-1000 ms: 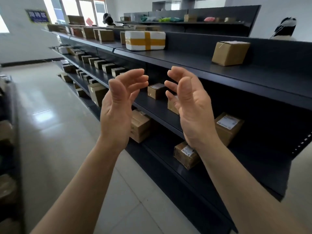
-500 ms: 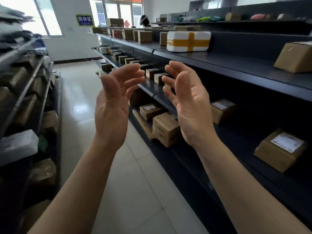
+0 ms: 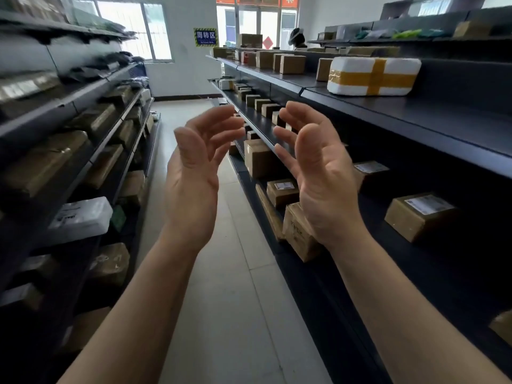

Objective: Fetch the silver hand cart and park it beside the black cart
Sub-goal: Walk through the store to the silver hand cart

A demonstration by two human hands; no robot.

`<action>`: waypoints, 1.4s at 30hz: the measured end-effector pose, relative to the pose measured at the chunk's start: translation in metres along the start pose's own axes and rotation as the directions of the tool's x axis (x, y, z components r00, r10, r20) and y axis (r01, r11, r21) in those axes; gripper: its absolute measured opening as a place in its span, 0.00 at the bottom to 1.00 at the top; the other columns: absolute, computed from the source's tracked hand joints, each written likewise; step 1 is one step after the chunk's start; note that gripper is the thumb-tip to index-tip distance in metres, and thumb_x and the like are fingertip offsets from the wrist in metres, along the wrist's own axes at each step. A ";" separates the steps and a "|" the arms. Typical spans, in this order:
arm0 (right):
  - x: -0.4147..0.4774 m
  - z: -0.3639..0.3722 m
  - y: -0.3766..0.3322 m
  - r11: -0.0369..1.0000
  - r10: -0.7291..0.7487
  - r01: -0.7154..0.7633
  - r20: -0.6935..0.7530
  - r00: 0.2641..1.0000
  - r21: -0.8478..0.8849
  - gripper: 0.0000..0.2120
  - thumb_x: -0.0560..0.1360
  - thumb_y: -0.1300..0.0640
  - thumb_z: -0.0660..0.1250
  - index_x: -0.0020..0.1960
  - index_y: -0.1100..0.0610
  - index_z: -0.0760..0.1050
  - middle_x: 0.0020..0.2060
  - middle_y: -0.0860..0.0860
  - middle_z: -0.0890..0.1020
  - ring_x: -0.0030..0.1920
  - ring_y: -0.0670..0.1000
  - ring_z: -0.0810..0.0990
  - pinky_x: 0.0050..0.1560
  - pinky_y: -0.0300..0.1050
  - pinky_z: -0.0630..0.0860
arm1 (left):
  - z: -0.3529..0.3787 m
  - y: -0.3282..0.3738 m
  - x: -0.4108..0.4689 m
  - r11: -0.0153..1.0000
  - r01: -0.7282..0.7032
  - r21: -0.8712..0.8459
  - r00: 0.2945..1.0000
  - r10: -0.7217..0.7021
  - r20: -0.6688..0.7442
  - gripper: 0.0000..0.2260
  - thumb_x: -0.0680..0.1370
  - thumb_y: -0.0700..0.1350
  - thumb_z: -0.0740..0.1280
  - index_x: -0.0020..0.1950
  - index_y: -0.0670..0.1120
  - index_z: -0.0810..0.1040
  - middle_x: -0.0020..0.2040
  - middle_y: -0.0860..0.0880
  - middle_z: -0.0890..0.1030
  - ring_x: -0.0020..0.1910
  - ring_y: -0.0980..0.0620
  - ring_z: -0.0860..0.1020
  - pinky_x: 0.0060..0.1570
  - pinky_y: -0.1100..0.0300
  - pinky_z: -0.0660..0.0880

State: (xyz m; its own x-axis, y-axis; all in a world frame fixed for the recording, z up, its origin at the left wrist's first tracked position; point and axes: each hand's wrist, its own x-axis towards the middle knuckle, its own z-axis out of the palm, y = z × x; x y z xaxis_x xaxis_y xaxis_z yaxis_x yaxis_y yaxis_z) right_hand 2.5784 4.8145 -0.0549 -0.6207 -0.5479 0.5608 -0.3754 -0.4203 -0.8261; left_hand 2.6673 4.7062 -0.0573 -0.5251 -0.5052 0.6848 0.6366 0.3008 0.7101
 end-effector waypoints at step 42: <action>0.219 0.035 0.148 0.966 -0.039 0.012 0.102 0.994 0.259 0.33 0.60 0.31 0.66 0.59 0.49 0.73 0.56 0.46 0.80 0.60 0.49 0.79 0.66 0.51 0.73 | -0.083 -0.148 0.172 0.990 -0.068 0.123 0.986 0.085 -0.143 0.35 0.68 0.72 0.57 0.58 0.45 0.74 0.54 0.50 0.80 0.58 0.48 0.76 0.64 0.56 0.69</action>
State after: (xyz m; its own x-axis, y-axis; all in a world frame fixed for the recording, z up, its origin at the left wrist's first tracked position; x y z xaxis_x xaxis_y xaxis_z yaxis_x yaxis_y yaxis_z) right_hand 2.4111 4.6068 -0.0528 -0.5321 -0.6018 0.5956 -0.1919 -0.5993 -0.7771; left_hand 2.5294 4.5078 -0.0577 -0.3831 -0.5879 0.7124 0.5963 0.4316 0.6768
